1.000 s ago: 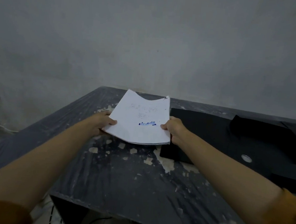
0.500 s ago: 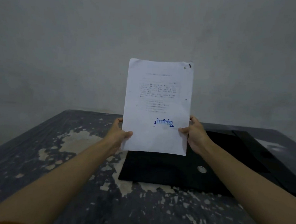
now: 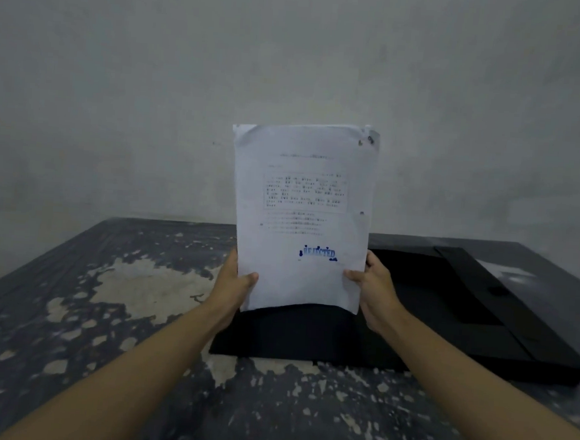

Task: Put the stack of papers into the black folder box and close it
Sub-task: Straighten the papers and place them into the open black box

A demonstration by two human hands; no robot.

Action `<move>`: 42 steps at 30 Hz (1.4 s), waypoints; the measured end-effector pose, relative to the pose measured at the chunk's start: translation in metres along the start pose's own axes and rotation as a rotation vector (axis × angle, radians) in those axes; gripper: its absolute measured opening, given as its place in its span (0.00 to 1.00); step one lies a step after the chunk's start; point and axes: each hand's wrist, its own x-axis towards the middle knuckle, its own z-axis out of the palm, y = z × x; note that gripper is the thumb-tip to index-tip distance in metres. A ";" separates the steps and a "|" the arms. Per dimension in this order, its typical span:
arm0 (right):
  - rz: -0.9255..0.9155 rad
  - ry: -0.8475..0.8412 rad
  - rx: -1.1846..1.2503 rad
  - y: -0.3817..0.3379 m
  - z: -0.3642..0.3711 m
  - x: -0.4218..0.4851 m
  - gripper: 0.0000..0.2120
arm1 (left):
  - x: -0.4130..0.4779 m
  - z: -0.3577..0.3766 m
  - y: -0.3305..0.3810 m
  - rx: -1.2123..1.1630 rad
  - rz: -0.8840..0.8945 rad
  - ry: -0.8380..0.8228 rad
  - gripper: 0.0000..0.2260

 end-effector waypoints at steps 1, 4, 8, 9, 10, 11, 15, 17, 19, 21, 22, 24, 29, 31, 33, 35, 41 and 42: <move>-0.010 -0.003 0.015 -0.002 0.001 0.001 0.20 | 0.001 0.000 0.004 0.001 0.015 0.009 0.27; -0.026 -0.021 0.021 -0.004 0.002 0.002 0.21 | 0.002 0.001 0.013 0.007 0.043 0.024 0.26; -0.014 -0.028 -0.024 -0.006 0.003 0.001 0.19 | 0.005 0.003 0.030 0.007 0.090 0.050 0.23; -0.023 -0.039 -0.018 -0.012 0.005 0.002 0.17 | 0.007 0.002 0.039 -0.010 0.117 0.065 0.22; -0.040 -0.054 -0.011 -0.021 0.007 0.003 0.13 | 0.011 0.001 0.050 -0.027 0.145 0.086 0.21; -0.059 -0.068 0.006 -0.031 0.011 0.004 0.11 | 0.015 -0.001 0.062 -0.042 0.166 0.111 0.20; -0.196 -0.057 0.003 -0.080 0.030 0.012 0.07 | 0.029 -0.006 0.115 -0.065 0.246 0.188 0.18; -0.256 -0.037 0.002 -0.103 0.040 0.015 0.01 | 0.034 -0.006 0.138 -0.078 0.302 0.213 0.15; -0.308 0.016 0.005 -0.124 0.048 0.015 0.10 | 0.039 -0.005 0.154 -0.103 0.314 0.243 0.09; -0.322 0.056 0.038 -0.140 0.056 0.015 0.13 | 0.044 -0.004 0.162 -0.143 0.296 0.270 0.08; -0.313 0.068 0.061 -0.146 0.059 0.014 0.15 | 0.046 -0.004 0.163 -0.150 0.289 0.282 0.08; -0.294 0.094 0.102 -0.151 0.061 0.015 0.18 | 0.047 -0.004 0.164 -0.135 0.288 0.300 0.08; -0.262 0.111 0.061 -0.154 0.056 0.015 0.17 | 0.048 -0.005 0.162 -0.079 0.309 0.272 0.09; -0.250 0.103 0.089 -0.154 0.053 0.015 0.15 | 0.046 -0.004 0.160 -0.059 0.307 0.258 0.10; -0.246 0.079 0.099 -0.151 0.050 0.014 0.13 | 0.042 -0.004 0.157 -0.061 0.302 0.248 0.11; -0.244 0.005 0.069 -0.144 0.045 0.015 0.10 | 0.039 -0.008 0.149 -0.056 0.291 0.222 0.17; -0.107 -0.142 -0.132 -0.076 0.015 0.014 0.14 | 0.024 -0.020 0.077 -0.020 0.115 0.047 0.22; -0.081 -0.142 -0.160 -0.064 0.010 0.013 0.16 | 0.020 -0.021 0.062 0.003 0.079 0.022 0.22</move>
